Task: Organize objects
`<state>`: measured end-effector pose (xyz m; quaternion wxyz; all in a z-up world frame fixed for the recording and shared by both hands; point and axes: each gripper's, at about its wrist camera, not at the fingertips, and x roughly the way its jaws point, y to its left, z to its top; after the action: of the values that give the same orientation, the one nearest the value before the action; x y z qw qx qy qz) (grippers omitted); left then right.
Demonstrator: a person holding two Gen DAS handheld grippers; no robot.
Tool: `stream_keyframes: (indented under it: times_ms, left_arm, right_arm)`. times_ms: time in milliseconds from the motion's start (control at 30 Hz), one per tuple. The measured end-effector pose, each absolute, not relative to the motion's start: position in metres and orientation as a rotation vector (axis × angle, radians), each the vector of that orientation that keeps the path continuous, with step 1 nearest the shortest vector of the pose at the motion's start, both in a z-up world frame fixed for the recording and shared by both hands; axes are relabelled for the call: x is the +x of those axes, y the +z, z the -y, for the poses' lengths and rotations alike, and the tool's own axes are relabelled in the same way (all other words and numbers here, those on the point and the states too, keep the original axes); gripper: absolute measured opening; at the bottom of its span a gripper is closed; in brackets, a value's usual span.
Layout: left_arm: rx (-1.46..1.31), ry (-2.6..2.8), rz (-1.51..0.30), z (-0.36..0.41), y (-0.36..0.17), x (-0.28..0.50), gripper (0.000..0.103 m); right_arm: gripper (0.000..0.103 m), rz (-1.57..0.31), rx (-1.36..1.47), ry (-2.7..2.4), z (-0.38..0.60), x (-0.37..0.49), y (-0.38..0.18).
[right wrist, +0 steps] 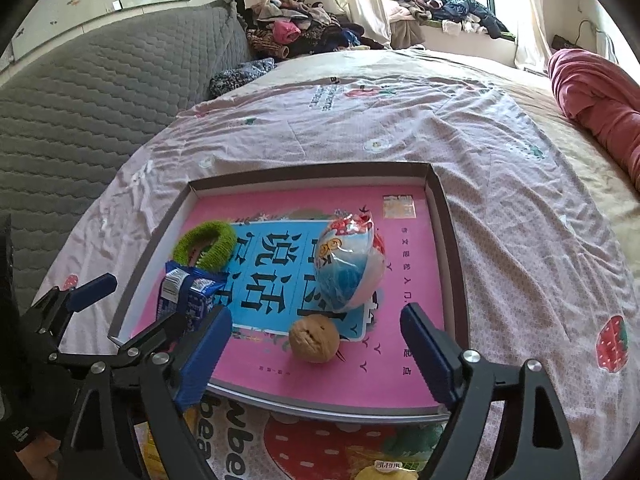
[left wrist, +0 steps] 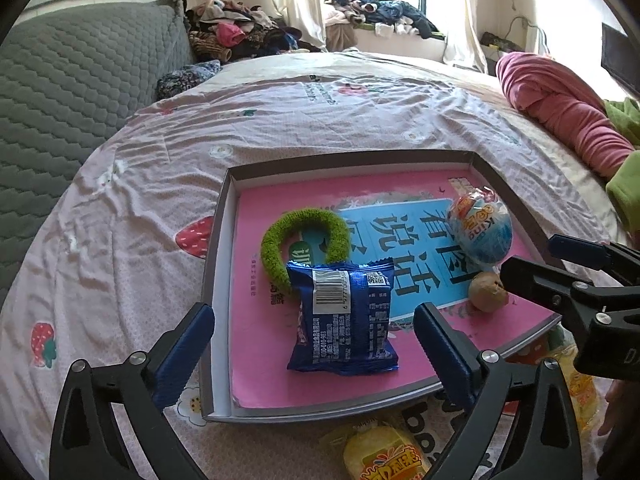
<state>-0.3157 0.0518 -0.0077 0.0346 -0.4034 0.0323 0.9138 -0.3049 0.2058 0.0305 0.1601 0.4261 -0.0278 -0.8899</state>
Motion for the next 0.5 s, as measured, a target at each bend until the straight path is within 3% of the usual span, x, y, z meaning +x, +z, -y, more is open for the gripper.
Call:
stream_keyframes:
  times_ms: [500]
  left_arm:
    - [-1.183, 2.848, 0.057, -0.021, 0.018, -0.309, 0.102]
  right_arm:
    - [0.091, 0.064, 1.090, -2.577, -0.193, -0.271, 0.075]
